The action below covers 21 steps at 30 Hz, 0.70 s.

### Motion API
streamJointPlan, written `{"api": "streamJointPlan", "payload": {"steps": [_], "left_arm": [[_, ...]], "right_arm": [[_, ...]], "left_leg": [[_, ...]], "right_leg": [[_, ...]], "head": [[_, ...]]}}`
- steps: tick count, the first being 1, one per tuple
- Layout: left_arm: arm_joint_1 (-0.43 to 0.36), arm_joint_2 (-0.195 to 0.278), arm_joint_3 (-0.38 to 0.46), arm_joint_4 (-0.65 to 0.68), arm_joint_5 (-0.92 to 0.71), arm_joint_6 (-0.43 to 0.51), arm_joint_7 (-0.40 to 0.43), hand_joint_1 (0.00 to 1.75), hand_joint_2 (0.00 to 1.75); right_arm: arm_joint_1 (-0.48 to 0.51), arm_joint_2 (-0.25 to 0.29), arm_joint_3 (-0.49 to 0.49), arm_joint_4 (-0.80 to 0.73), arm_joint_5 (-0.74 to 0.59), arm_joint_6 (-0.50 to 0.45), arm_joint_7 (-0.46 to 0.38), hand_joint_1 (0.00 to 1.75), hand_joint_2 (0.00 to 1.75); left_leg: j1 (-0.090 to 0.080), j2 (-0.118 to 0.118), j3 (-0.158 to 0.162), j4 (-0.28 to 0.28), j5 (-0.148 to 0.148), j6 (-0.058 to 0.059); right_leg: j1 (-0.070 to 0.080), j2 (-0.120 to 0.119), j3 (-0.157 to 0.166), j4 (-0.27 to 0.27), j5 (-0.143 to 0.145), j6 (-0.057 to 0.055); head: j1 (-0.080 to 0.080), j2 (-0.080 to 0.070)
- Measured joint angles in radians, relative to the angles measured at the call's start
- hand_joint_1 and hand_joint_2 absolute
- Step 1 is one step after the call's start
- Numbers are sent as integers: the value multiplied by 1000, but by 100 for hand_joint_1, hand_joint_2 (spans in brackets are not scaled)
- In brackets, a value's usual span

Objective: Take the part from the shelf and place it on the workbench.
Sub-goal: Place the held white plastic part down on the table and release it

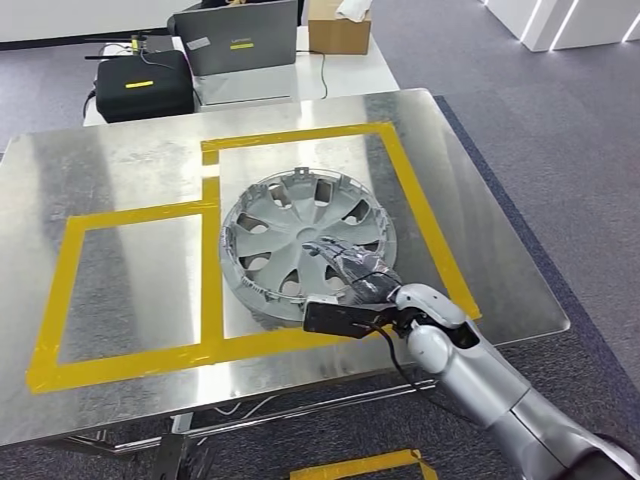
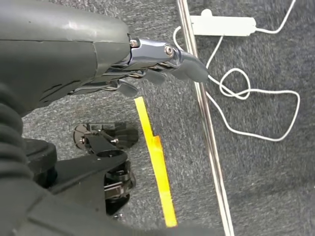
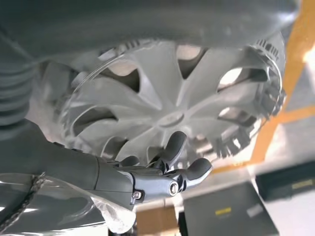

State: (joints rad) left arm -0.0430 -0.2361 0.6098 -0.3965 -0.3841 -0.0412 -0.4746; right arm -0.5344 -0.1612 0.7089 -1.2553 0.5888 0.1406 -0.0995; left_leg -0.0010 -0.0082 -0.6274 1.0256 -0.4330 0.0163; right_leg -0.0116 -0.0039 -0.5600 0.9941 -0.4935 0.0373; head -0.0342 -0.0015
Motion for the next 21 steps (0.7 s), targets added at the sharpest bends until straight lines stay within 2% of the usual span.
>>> {"api": "streamJointPlan", "payload": {"steps": [4, 8, 10, 12, 15, 16, 17, 18, 19, 21], "left_arm": [[18, -1, 7, -9, 15, 5, -7, 0, 0], [38, -3, 28, -23, 25, 5, -17, 0, 0], [45, -5, 39, -29, 26, 5, -19, 0, 0], [45, -8, 45, -34, 26, 3, -20, 0, 0], [44, -14, 56, -38, 31, -1, -20, 0, 0], [46, -16, 63, -40, 35, -2, -20, 0, 0], [50, -19, 71, -41, 41, -3, -20, 0, 0], [54, -22, 81, -44, 46, -4, -23, 0, 0], [60, -26, 91, -48, 49, -3, -30, 0, 0], [68, -34, 113, -61, 50, -1, -54, 0, 0]], "right_arm": [[145, -69, -75, -185, 28, -105, -14, 0, 0], [333, -104, -193, -350, 71, -185, -64, 0, 0], [397, -113, -246, -408, 83, -196, -81, 0, 0], [431, -120, -280, -444, 89, -196, -88, 0, 0], [486, -124, -319, -473, 99, -216, -86, 0, 0], [518, -124, -339, -484, 94, -236, -88, 0, 0], [556, -124, -365, -494, 82, -263, -95, 0, 0], [597, -124, -400, -503, 64, -294, -107, 0, 0], [639, -123, -441, -508, 42, -323, -124, 0, 0], [707, -108, -542, -505, -2, -364, -167, 0, 0]], "left_leg": [[-1, 0, 0, 2, -3, 1], [-6, -2, 2, 6, -13, 18], [-3, 0, 13, -10, -8, 25], [3, 3, 27, -31, 2, 32], [4, 5, 30, -35, 6, 35], [4, 4, 30, -35, 6, 34], [5, 1, 29, -34, 6, 33], [6, -1, 29, -32, 6, 30], [8, -4, 28, -28, 4, 25], [6, -7, 24, -16, 0, 11]], "right_leg": [[-1, 0, 1, -2, -1, 2], [-5, -2, 8, -7, -3, 14], [-5, -1, 7, -5, -9, 18], [-5, 2, -17, 46, -43, 20], [-9, 4, -102, 227, -132, 27], [-11, 4, -116, 257, -139, 30], [-13, 3, -108, 246, -126, 34], [-16, 3, -82, 200, -98, 37], [-20, 2, -43, 128, -66, 40], [-21, 6, 15, 21, -27, 36]], "head": [[0, 0], [-1, 0], [0, 0], [3, 0], [5, 0], [6, 0], [6, 0], [6, 0], [6, 0], [7, 0]]}}
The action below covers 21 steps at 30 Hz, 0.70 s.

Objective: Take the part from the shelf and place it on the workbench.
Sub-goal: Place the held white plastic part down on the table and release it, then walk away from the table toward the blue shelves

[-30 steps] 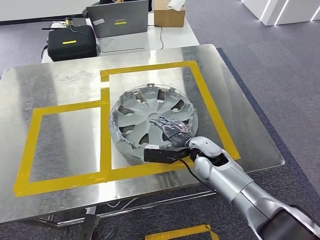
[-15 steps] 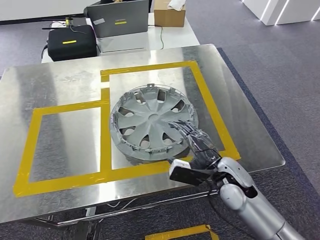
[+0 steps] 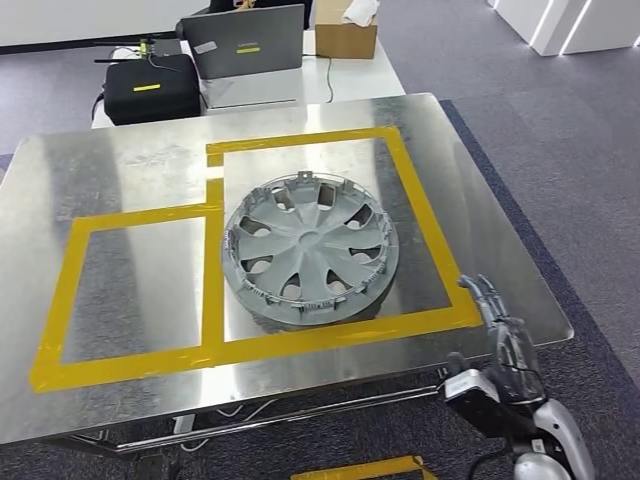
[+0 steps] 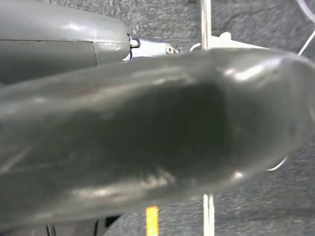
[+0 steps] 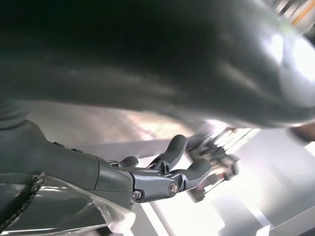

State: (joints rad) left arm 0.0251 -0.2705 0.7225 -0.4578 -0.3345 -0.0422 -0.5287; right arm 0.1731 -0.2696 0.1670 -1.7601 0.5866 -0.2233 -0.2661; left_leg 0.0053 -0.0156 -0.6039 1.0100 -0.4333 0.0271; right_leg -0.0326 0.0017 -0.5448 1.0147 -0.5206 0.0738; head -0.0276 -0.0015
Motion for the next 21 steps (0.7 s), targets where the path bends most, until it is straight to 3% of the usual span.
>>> {"api": "streamJointPlan", "payload": {"steps": [1, 4, 5, 7, 9, 10, 11, 12, 14, 16, 19, 20, 21], "left_arm": [[3, -5, 11, -8, -1, 1, -13, 0, 0], [7, -18, 47, -33, -2, -2, -29, 0, 0], [8, -23, 58, -41, -4, -3, -28, 0, 0], [10, -31, 85, -58, -11, -7, -23, 0, 0], [13, -37, 112, -74, -24, -10, -15, 0, 0], [14, -38, 124, -80, -30, -10, -11, 0, 0], [17, -40, 136, -86, -35, -9, -7, 0, 0], [19, -42, 148, -91, -39, -7, -1, 0, 0], [22, -43, 165, -101, -40, 2, 10, 0, 0], [23, -44, 172, -108, -29, 26, 23, 0, 0], [35, -47, 170, -115, 3, 89, 46, 0, 0], [41, -49, 164, -119, 12, 114, 52, 0, 0], [47, -50, 154, -125, 22, 138, 57, 0, 0]], "right_arm": [[26, 15, -57, 10, -20, -6, -26, 0, 0], [63, 89, -243, 84, -58, 28, -104, 0, 0], [63, 116, -308, 121, -58, 41, -126, 0, 0], [48, 175, -452, 221, -31, 52, -167, 0, 0], [31, 233, -596, 324, -1, 64, -188, 0, 0], [25, 259, -660, 368, 7, 76, -189, 0, 0], [16, 282, -718, 411, 13, 90, -187, 0, 0], [3, 303, -776, 457, 23, 100, -186, 0, 0], [-24, 334, -882, 554, 61, 106, -190, 0, 0], [-44, 356, -980, 651, 122, 110, -185, 0, 0], [-69, 376, -1114, 805, 224, 120, -149, 0, 0], [-73, 384, -1151, 847, 252, 124, -133, 0, 0], [-75, 394, -1184, 880, 277, 132, -114, 0, 0]], "left_leg": [[-1, -1, -2, 5, 0, -8], [0, -1, -6, 8, 2, -24], [2, 0, -11, 21, -15, -29], [5, 4, -38, 104, -90, -36], [6, 6, -70, 228, -173, -42], [5, 6, -72, 265, -193, -42], [5, 6, -57, 269, -196, -39], [3, 6, -22, 233, -181, -34], [-5, 6, 78, 91, -140, -15], [-14, 9, 140, -12, -120, -3], [-17, 13, 139, -31, -103, 5], [-16, 15, 133, -34, -93, 10], [-14, 17, 123, -37, -81, 17]], "right_leg": [[1, 3, 12, -21, 5, -5], [5, 6, 8, -16, 13, -28], [5, 4, 4, -16, 18, -36], [3, -3, -7, -17, 29, -50], [6, -11, -23, -16, 40, -56], [8, -14, -31, -15, 46, -57], [10, -16, -41, -15, 52, -58], [12, -16, -50, -14, 59, -58], [16, -13, -65, -14, 74, -56], [18, -14, -73, -13, 87, -47], [14, -14, -78, -15, 105, -28], [13, -12, -82, -9, 94, -23], [12, -10, -93, 13, 64, -19]], "head": [[0, 0], [-1, 0], [-2, 0], [-2, 0], [-2, 0], [-2, 0], [-2, 0], [-2, 0], [-2, 0], [-2, 0], [-2, 0], [-1, 0], [0, 0]]}}
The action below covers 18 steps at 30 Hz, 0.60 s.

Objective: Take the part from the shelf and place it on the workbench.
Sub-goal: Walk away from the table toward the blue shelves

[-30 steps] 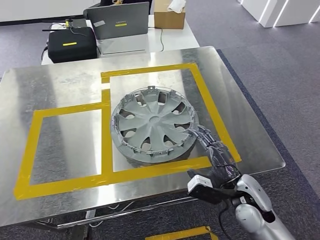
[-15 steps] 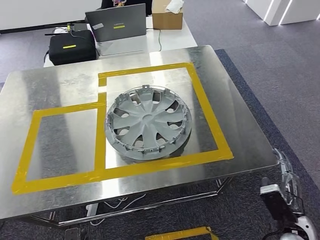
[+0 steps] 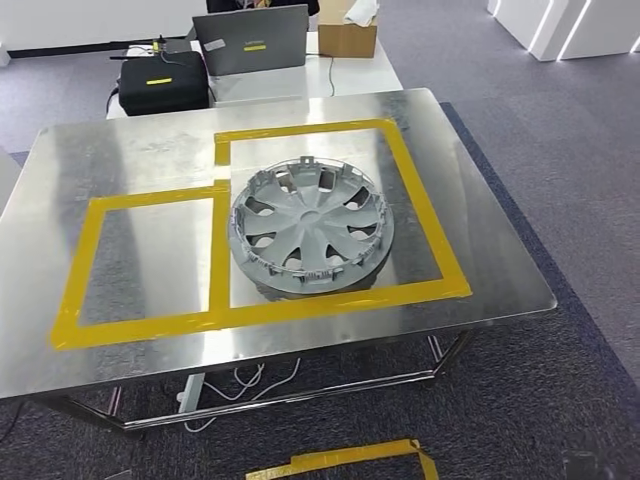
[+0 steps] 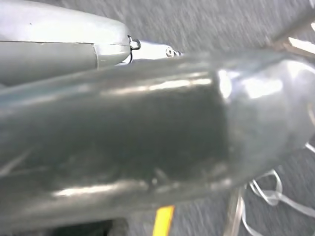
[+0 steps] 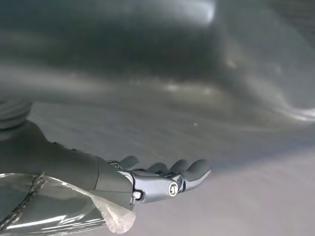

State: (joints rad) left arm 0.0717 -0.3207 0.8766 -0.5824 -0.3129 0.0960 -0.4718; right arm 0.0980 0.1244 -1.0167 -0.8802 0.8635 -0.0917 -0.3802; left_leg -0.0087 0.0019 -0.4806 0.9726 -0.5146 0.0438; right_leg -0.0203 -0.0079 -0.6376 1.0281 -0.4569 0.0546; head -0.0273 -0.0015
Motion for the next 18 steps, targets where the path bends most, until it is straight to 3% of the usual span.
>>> {"api": "streamJointPlan", "payload": {"steps": [3, 4, 5, 6, 8, 10, 11, 13, 14, 15, 18], "left_arm": [[28, -2, -57, -33, 36, 59, 37, 0, 0], [38, -2, -80, -48, 46, 70, 54, 0, 0], [47, -2, -103, -62, 54, 77, 67, 0, 0], [53, -2, -123, -74, 59, 82, 76, 0, 0], [59, -2, -155, -95, 68, 86, 85, 0, 0], [67, -2, -180, -116, 77, 92, 90, 0, 0], [73, -1, -192, -127, 80, 99, 90, 0, 0], [85, -1, -217, -145, 79, 119, 86, 0, 0], [90, -1, -228, -152, 78, 127, 84, 0, 0], [94, -1, -237, -159, 77, 133, 82, 0, 0], [101, -2, -256, -171, 86, 132, 88, 0, 0]], "right_arm": [[-11, 33, -73, 76, 84, 46, 48, 0, 0], [-16, 43, -90, 97, 106, 60, 54, 0, 0], [-21, 53, -104, 117, 121, 67, 57, 0, 0], [-26, 59, -116, 135, 131, 70, 57, 0, 0], [-38, 67, -136, 166, 142, 73, 56, 0, 0], [-56, 69, -149, 188, 157, 86, 48, 0, 0], [-65, 70, -155, 199, 166, 98, 41, 0, 0], [-74, 71, -169, 224, 186, 121, 21, 0, 0], [-75, 71, -176, 239, 194, 130, 10, 0, 0], [-77, 70, -182, 255, 202, 137, -2, 0, 0], [-91, 60, -196, 302, 214, 151, -29, 0, 0]], "left_leg": [[-1, 9, -39, -1, 30, 10], [-2, 13, -53, 1, 40, 10], [-3, 17, -68, 3, 50, 9], [-3, 20, -84, 7, 60, 7], [-3, 25, -114, 21, 75, 0], [-5, 36, -132, 39, 85, -10], [-5, 44, -135, 45, 90, -16], [-2, 56, -139, 48, 100, -28], [1, 52, -142, 52, 91, -36], [3, 43, -148, 70, 63, -43], [7, 13, -174, 222, -89, -56]], "right_leg": [[0, 5, -46, 166, -147, 6], [0, 5, -51, 220, -168, 7], [-1, 5, -43, 248, -165, 9], [-2, 4, -18, 242, -142, 11], [-4, -8, 84, 132, -96, 14], [-1, -27, 184, -10, -105, 9], [2, -31, 206, -50, -118, 2], [7, -21, 198, -63, -117, -18], [7, -16, 190, -63, -108, -27], [7, -12, 180, -63, -97, -36], [7, 6, 141, -63, -62, -51]], "head": [[6, 0], [6, 0], [6, 0], [6, 0], [6, 0], [7, 0], [8, 0], [8, 0], [8, 0], [8, 0], [7, 0]]}}
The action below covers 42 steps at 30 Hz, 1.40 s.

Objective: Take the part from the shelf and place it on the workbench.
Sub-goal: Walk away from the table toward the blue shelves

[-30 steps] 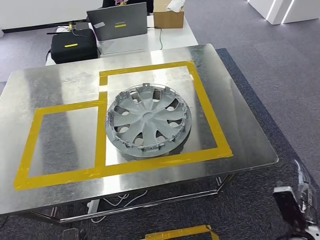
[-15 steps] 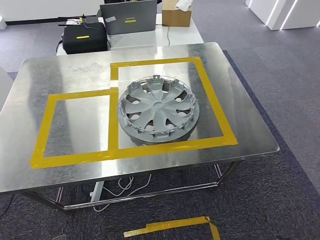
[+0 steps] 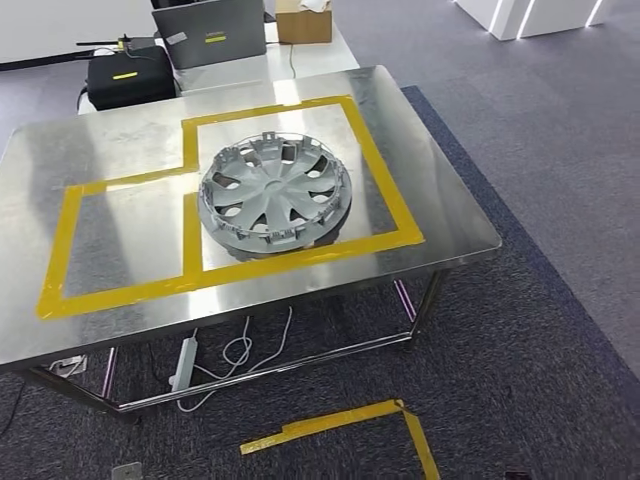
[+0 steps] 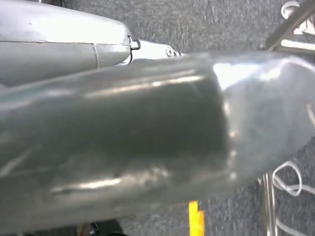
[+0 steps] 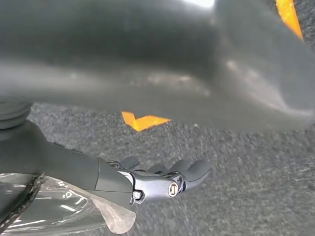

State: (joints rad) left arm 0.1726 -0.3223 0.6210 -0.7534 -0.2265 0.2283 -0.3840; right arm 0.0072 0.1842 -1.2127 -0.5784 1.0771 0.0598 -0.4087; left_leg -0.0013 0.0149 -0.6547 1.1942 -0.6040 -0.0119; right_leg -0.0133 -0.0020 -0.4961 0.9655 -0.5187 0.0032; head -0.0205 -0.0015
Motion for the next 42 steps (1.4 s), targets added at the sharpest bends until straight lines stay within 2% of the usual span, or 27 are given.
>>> {"api": "streamJointPlan", "payload": {"steps": [1, 2, 3, 4, 6, 8, 9, 11, 13, 15, 16, 17, 19, 20, 21, 23, 24, 26, 27, 29, 31, 32, 34, 37, 39, 41, 42], "left_arm": [[0, 0, -4, -1, 8, -8, 9, 0, 0], [0, 0, -8, -2, 17, -18, 20, 0, 0], [-1, 0, -10, -2, 27, -32, 32, 0, 0], [-1, 0, -12, -3, 35, -47, 42, 0, 0], [0, 1, -15, -6, 45, -75, 56, 0, 0], [2, 1, -17, -9, 49, -86, 60, 0, 0], [3, 0, -17, -10, 50, -88, 61, 0, 0], [3, -2, -20, -12, 59, -92, 68, 0, 0], [9, -3, -28, -21, 79, -100, 85, 0, 0], [20, -5, -39, -33, 101, -105, 102, 0, 0], [25, -6, -45, -38, 109, -107, 108, 0, 0], [28, -7, -51, -42, 115, -109, 112, 0, 0], [30, -8, -60, -50, 120, -114, 114, 0, 0], [30, -8, -65, -55, 121, -118, 114, 0, 0], [31, -8, -69, -60, 121, -120, 113, 0, 0], [32, -8, -75, -68, 115, -126, 107, 0, 0], [32, -8, -76, -71, 110, -129, 101, 0, 0], [32, -7, -75, -71, 101, -136, 92, 0, 0], [33, -7, -75, -71, 99, -139, 90, 0, 0], [36, -6, -74, -71, 97, -140, 88, 0, 0], [38, -6, -71, -70, 90, -144, 86, 0, 0], [39, -7, -70, -70, 84, -148, 84, 0, 0], [38, -7, -68, -70, 66, -159, 77, 0, 0], [37, -7, -60, -67, 28, -175, 69, 0, 0], [37, -7, -53, -63, 9, -180, 69, 0, 0], [35, -8, -49, -60, -2, -176, 73, 0, 0], [32, -9, -49, -59, -6, -170, 77, 0, 0]], "right_arm": [[-6, -6, -4, 17, 1, 3, -4, 0, 0], [-11, -13, -9, 36, 3, 6, -6, 0, 0], [-16, -20, -12, 55, 4, 8, -7, 0, 0], [-20, -27, -15, 73, 6, 8, -7, 0, 0], [-30, -38, -19, 108, 9, 8, -7, 0, 0], [-38, -46, -22, 131, 10, 8, -8, 0, 0], [-41, -50, -24, 139, 11, 8, -8, 0, 0], [-39, -58, -29, 151, 11, 10, -10, 0, 0], [-36, -64, -35, 159, 7, 17, -10, 0, 0], [-41, -66, -40, 162, 0, 27, -10, 0, 0], [-43, -66, -42, 162, -2, 31, -9, 0, 0], [-44, -66, -45, 162, -4, 33, -9, 0, 0], [-43, -67, -52, 162, -8, 39, -7, 0, 0], [-43, -68, -55, 162, -12, 44, -7, 0, 0], [-44, -68, -58, 161, -16, 52, -7, 0, 0], [-50, -67, -64, 153, -27, 74, -6, 0, 0], [-50, -66, -70, 147, -32, 85, -5, 0, 0], [-42, -62, -84, 134, -38, 100, 1, 0, 0], [-35, -60, -91, 129, -39, 103, 4, 0, 0], [-29, -56, -100, 119, -40, 106, 6, 0, 0], [-30, -53, -106, 110, -42, 111, 9, 0, 0], [-29, -50, -110, 105, -42, 116, 13, 0, 0], [-26, -40, -120, 91, -43, 129, 24, 0, 0], [-26, -17, -136, 64, -41, 146, 34, 0, 0], [-29, -2, -144, 45, -42, 154, 39, 0, 0], [-28, 6, -154, 25, -44, 157, 45, 0, 0], [-27, 11, -160, 15, -46, 159, 49, 0, 0]], "left_leg": [[0, -3, -2, 55, -29, 0], [0, -4, 3, 89, -36, 1], [0, -5, 25, 86, -17, 5], [0, -11, 61, 49, 12, 10], [-2, -61, 164, -99, 54, 32], [-5, -107, 232, -215, 53, 48], [-7, -109, 239, -235, 49, 51], [-7, -83, 229, -245, 64, 56], [-4, -52, 209, -254, 88, 66], [-4, -17, 183, -254, 109, 71], [-5, 2, 167, -253, 119, 71], [-5, 20, 150, -249, 130, 69], [-4, 50, 113, -236, 147, 64], [-3, 62, 94, -225, 154, 59], [-3, 72, 78, -212, 158, 53], [-5, 94, 56, -184, 164, 40], [-4, 105, 51, -175, 167, 34], [3, 116, 46, -165, 172, 20], [7, 101, 43, -155, 156, 13], [12, 43, 25, -84, 81, 1], [12, 4, -2, 36, 0, 0], [11, -2, -7, 78, -16, 3], [7, -10, 25, 62, 13, 16], [0, -66, 123, -112, 101, 50], [-3, -92, 142, -157, 115, 60], [-2, -74, 146, -178, 118, 61], [1, -61, 152, -196, 117, 62]], "right_leg": [[1, 8, -13, 1, 12, -1], [2, 17, -27, 3, 24, 0], [3, 26, -41, 6, 36, 1], [4, 37, -56, 9, 47, 3], [5, 59, -84, 16, 68, 8], [3, 81, -103, 17, 90, 19], [1, 92, -109, 15, 101, 27], [-2, 107, -122, 11, 116, 41], [0, 74, -145, 48, 65, 48], [-1, 26, -178, 164, -45, 55], [-3, 15, -190, 231, -81, 61], [-6, 9, -190, 284, -87, 68], [-14, 1, -153, 308, -28, 80], [-18, -11, -110, 273, 2, 85], [-21, -32, -45, 207, 8, 89], [-21, -68, 67, 56, -37, 80], [-18, -74, 95, 8, -61, 70], [-14, -61, 87, -9, -72, 44], [-13, -53, 80, -8, -65, 34], [-13, -36, 63, -7, -48, 18], [-8, -11, 44, -5, -33, 12], [-4, 2, 36, -4, -26, 10], [4, 28, 30, -1, -17, 9], [10, 68, 18, 5, -8, 10], [6, 92, 6, 8, 0, 19], [1, 109, -3, 10, 6, 30], [1, 98, -15, 17, 1, 34]], "head": [[0, 0], [0, 0], [0, 0], [0, 0], [1, 0], [1, 0], [1, 0], [0, 0], [7, 0], [15, 0], [16, 0], [15, 0], [16, 0], [16, 0], [17, 0], [16, 0], [16, 0], [16, 0], [16, 0], [15, 0], [14, 0], [13, 0], [13, 0], [16, 0], [19, 0], [18, 0], [19, 0]]}}
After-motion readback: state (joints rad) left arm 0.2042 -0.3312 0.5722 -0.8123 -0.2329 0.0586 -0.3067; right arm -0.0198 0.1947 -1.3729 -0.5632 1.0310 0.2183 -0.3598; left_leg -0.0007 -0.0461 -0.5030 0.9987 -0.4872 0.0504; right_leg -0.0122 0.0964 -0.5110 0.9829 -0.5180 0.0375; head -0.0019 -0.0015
